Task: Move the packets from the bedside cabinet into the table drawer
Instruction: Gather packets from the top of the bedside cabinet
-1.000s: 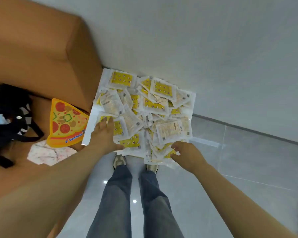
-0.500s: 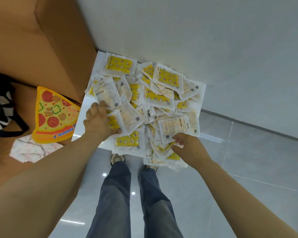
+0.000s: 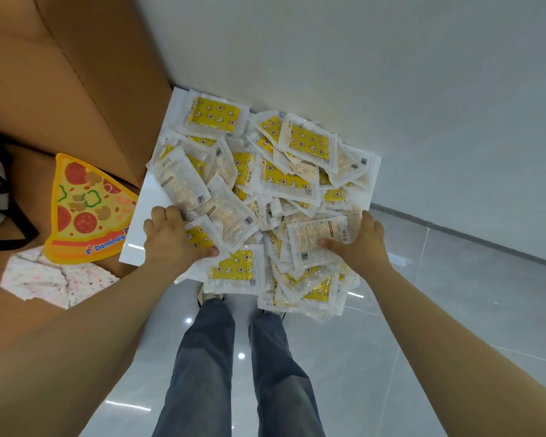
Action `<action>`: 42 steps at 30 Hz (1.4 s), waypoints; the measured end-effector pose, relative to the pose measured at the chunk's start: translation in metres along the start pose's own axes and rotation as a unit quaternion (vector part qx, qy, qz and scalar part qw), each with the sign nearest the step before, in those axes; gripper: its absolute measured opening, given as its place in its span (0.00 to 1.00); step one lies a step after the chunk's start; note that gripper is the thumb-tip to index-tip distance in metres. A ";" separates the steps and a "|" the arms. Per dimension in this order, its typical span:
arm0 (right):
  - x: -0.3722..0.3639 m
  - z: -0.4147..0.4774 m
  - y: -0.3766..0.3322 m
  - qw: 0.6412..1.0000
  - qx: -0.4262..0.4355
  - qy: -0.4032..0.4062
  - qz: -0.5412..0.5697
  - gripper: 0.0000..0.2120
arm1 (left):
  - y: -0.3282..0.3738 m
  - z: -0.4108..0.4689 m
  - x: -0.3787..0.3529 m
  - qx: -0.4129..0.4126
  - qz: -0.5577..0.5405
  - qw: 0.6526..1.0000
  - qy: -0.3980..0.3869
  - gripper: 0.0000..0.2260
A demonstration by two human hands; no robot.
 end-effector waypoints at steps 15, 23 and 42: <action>-0.011 -0.005 -0.002 0.985 -0.037 0.031 0.167 0.35 | -0.006 -0.001 -0.001 0.052 -0.089 0.994 -0.029 0.39; -0.019 -0.013 -0.008 0.961 -0.051 0.056 0.266 0.33 | -0.001 -0.009 -0.004 0.077 -0.122 0.989 -0.040 0.40; -0.020 -0.053 0.016 0.918 -0.086 0.056 0.384 0.15 | -0.002 -0.016 0.006 0.091 -0.152 0.982 -0.071 0.28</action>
Point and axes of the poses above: each hand's wrist, its own z-axis towards the middle knuckle, its own x-axis out of the back of the hand, y = z × x, the point moved 10 cm from there along z, towards the middle knuckle, and after that the axes turned 7 degrees about z, right-handed, at the moved point
